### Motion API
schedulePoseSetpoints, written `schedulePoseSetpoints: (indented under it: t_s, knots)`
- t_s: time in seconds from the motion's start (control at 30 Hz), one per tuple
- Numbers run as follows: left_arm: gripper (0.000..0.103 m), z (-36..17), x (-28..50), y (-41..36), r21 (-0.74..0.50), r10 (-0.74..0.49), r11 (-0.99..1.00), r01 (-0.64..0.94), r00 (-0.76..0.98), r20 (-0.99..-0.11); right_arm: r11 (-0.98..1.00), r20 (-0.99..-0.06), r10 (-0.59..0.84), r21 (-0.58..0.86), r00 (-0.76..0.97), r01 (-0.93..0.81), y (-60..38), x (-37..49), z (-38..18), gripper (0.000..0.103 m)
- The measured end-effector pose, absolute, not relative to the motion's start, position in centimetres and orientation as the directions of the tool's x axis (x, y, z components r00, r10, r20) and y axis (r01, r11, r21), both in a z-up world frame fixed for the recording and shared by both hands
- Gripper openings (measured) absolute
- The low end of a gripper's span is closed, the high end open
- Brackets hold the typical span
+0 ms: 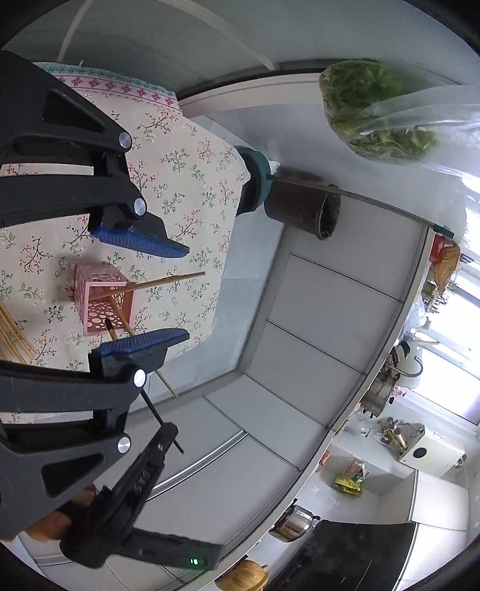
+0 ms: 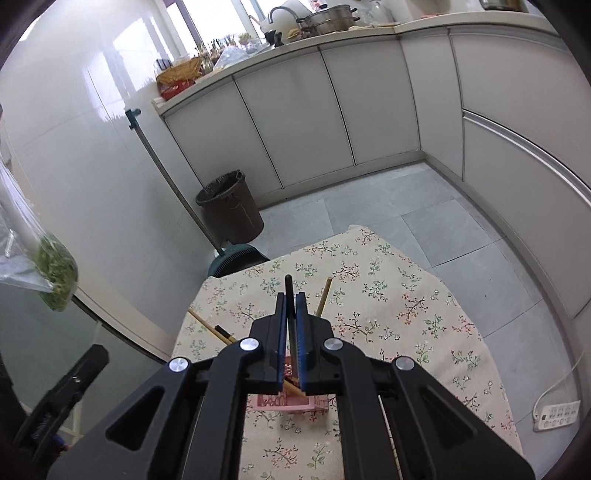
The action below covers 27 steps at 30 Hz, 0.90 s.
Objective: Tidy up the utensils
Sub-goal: 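Lower both items into the pink holder and open both grippers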
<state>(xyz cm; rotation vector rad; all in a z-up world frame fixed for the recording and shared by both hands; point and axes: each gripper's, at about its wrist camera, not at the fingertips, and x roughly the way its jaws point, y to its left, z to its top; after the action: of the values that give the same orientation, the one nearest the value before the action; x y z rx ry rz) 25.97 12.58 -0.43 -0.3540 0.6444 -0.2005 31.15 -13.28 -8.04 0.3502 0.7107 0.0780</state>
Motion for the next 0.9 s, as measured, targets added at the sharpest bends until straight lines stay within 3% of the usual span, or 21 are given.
schedulePoseSetpoints:
  t_s: [0.1,0.13,0.17,0.2,0.4,0.53,0.67,0.9]
  knots:
    - [0.037,-1.1,26.3,12.4,-0.381,-0.294,0.922,0.070,0.766,-0.571,0.952,-0.643,0.176,0.304,0.745,0.036,-12.0,32.2,-9.5,0.011]
    - [0.037,-1.2,26.2,12.3,-0.370,-0.285,0.927,0.067,0.767,-0.575,0.953,-0.638,0.172,0.302,0.750,0.038,-11.8,32.3,-9.8,0.019]
    - [0.037,-1.2,26.2,12.2,-0.359,-0.276,0.931,0.064,0.769,-0.576,0.954,-0.637,0.172,0.298,0.752,0.035,-11.7,32.3,-9.9,0.040]
    - [0.037,-1.2,26.1,12.1,-0.345,-0.264,0.936,0.063,0.773,-0.577,0.954,-0.633,0.173,0.297,0.755,0.031,-11.6,32.2,-10.0,0.044]
    - [0.043,-0.9,25.6,11.6,-0.303,-0.229,0.952,0.053,0.780,-0.582,0.969,-0.609,0.138,0.245,0.781,0.020,-11.3,30.7,-8.9,0.044]
    - [0.058,-1.0,25.2,11.2,-0.281,-0.211,0.958,0.048,0.781,-0.587,0.972,-0.613,0.129,0.233,0.780,0.022,-11.4,29.3,-8.8,0.045]
    - [0.075,-1.2,24.6,10.5,-0.232,-0.179,0.972,0.045,0.780,-0.599,0.972,-0.616,0.113,0.232,0.779,0.042,-12.0,27.9,-9.2,0.057]
    - [0.090,-2.5,23.5,8.7,-0.165,-0.147,0.985,0.053,0.760,-0.633,0.967,-0.636,0.031,0.214,0.771,0.138,-14.1,25.4,-10.8,0.076]
